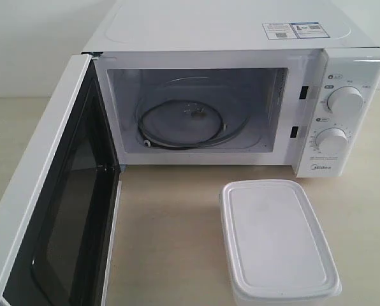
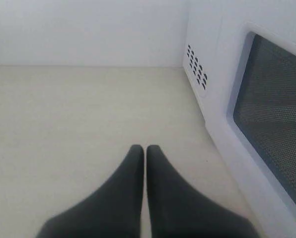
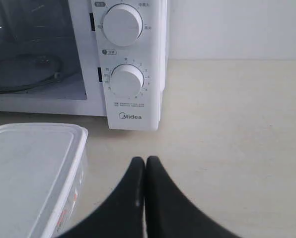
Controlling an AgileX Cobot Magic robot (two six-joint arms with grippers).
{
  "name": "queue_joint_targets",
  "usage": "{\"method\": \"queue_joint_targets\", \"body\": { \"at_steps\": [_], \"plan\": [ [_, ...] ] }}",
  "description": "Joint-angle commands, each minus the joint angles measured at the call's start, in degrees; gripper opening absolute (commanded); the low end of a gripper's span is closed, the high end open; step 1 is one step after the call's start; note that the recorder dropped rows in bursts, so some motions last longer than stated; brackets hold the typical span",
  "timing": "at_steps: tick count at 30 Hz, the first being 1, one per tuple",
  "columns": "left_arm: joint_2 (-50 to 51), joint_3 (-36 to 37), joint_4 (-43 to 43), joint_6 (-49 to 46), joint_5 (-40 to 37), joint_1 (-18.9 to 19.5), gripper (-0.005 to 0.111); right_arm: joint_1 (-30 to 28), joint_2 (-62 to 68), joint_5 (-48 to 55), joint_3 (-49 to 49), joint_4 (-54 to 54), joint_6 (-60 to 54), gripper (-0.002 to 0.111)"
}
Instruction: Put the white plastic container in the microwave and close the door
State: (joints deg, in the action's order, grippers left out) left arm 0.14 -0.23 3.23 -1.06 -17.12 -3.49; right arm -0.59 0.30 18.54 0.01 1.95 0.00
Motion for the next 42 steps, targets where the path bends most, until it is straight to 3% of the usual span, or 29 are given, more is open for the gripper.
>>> {"method": "queue_joint_targets", "body": {
  "at_steps": [1, 33, 42],
  "plan": [
    [-0.14, 0.23, 0.53, 0.19, -0.09, 0.08, 0.004, -0.31, -0.3, -0.66, -0.01, -0.02, 0.0, 0.0],
    [-0.14, 0.23, 0.53, 0.19, -0.09, 0.08, 0.004, -0.31, -0.3, 0.86, -0.01, -0.02, -0.34, 0.0],
    [-0.14, 0.23, 0.53, 0.19, -0.09, 0.08, 0.004, -0.31, -0.3, -10.51, -0.01, -0.02, -0.5, 0.0]
  ]
}}
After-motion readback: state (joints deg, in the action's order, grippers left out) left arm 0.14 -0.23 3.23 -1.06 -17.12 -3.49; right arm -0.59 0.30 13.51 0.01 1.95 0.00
